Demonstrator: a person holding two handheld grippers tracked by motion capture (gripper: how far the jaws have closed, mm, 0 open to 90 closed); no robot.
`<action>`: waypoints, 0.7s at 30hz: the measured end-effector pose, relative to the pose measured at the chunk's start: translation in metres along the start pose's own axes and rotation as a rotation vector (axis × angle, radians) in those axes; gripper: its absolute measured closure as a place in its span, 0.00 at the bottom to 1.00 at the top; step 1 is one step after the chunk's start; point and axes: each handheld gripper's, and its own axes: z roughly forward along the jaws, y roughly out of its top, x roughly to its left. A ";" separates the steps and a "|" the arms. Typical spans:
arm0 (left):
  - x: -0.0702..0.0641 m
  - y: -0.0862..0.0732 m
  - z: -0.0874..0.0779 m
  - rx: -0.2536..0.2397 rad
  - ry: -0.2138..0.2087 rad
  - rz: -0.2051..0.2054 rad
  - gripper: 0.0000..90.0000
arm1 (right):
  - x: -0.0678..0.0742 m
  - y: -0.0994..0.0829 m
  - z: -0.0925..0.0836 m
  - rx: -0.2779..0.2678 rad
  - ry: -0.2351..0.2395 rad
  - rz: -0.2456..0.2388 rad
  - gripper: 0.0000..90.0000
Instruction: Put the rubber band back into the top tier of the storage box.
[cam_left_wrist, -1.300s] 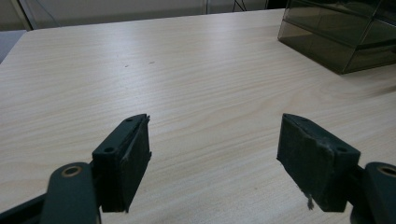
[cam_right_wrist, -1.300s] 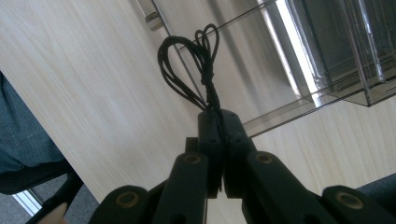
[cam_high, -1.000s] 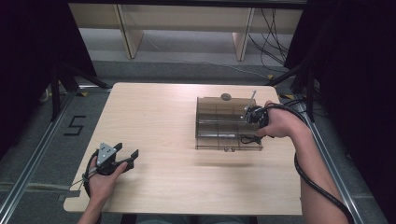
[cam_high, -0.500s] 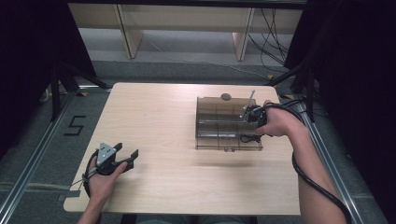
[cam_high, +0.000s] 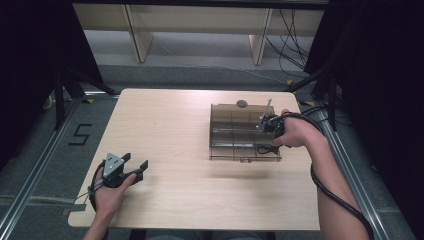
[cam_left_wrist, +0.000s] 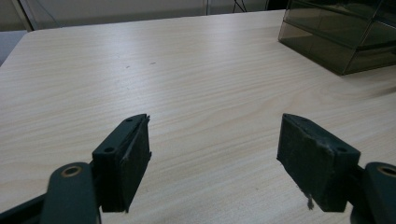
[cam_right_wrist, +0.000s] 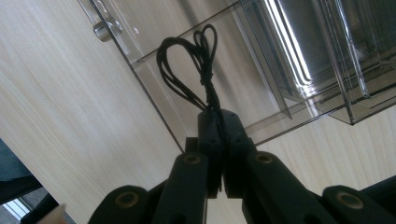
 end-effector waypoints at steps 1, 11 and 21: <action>0.000 0.000 0.000 0.000 0.000 0.002 0.28 | 0.000 0.000 0.000 0.000 0.000 0.000 0.99; 0.000 0.000 0.000 -0.006 -0.003 -0.001 0.28 | -0.004 0.003 0.009 -0.002 0.014 0.002 0.99; 0.000 0.000 0.000 -0.008 -0.006 -0.001 0.28 | -0.007 0.003 0.012 0.010 0.018 0.000 0.99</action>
